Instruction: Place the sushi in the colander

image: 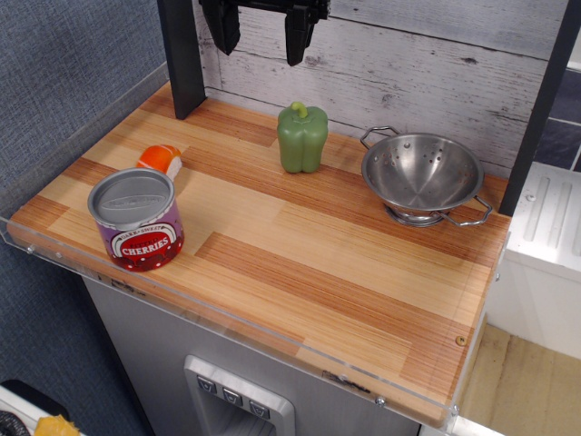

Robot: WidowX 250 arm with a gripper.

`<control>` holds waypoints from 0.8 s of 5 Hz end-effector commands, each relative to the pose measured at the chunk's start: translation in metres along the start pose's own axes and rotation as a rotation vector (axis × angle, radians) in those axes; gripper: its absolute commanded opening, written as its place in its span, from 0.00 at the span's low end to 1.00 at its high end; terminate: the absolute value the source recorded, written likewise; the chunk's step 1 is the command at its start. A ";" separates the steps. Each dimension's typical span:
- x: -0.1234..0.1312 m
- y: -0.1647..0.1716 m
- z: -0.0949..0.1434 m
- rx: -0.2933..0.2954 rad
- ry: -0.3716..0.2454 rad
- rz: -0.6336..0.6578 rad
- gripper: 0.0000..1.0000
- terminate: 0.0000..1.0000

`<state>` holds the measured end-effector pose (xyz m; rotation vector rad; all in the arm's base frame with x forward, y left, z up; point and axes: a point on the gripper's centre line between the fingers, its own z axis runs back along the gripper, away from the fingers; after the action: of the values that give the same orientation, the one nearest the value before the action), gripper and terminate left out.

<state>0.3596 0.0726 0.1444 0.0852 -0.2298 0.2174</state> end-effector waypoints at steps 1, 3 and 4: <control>0.000 0.000 0.000 0.000 0.000 0.000 1.00 0.00; -0.017 0.045 -0.007 0.111 0.082 0.156 1.00 0.00; -0.032 0.070 -0.004 0.111 0.101 0.122 1.00 0.00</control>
<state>0.3133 0.1337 0.1149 0.1605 -0.0564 0.3494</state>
